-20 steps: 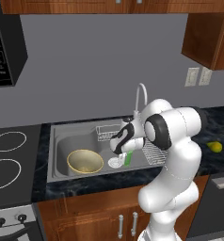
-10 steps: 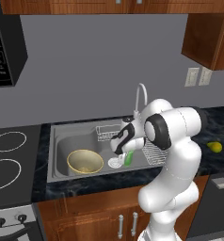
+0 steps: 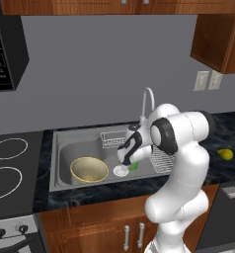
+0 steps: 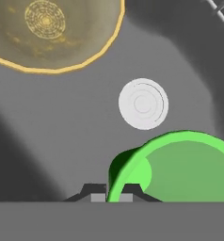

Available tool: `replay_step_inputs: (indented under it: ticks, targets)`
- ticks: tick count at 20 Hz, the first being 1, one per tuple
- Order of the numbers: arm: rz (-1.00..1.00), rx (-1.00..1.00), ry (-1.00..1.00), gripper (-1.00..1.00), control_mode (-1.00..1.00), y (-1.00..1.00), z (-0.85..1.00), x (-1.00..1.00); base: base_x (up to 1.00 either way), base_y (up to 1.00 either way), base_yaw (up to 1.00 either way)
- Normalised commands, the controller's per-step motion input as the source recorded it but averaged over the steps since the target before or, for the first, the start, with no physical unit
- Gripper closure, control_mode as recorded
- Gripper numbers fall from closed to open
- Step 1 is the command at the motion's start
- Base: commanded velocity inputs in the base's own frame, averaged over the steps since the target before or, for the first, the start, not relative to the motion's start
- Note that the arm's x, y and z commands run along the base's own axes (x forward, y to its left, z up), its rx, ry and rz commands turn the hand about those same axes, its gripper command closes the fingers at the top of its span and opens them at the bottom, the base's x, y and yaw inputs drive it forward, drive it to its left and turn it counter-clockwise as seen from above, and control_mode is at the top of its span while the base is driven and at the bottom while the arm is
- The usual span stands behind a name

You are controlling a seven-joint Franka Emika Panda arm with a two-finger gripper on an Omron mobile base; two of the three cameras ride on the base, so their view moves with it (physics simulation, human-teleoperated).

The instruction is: Remove the apple and pear from the sink. Then move the bowl and cup from the counter to the sink for washing.

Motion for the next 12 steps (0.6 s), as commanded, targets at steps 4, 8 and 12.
replay_step_inputs:
  ticks: [4,8,12]
  targets:
    - [-0.10,0.00,-0.05,1.00,-1.00,0.01,-0.09,0.15,0.00,0.00,0.00]
    - [-0.09,0.00,-0.01,1.00,-1.00,0.00,-0.17,0.15,0.00,0.00,0.00]
    - [-0.09,0.00,0.00,1.00,-1.00,0.00,-0.19,0.17,0.00,0.00,0.00]
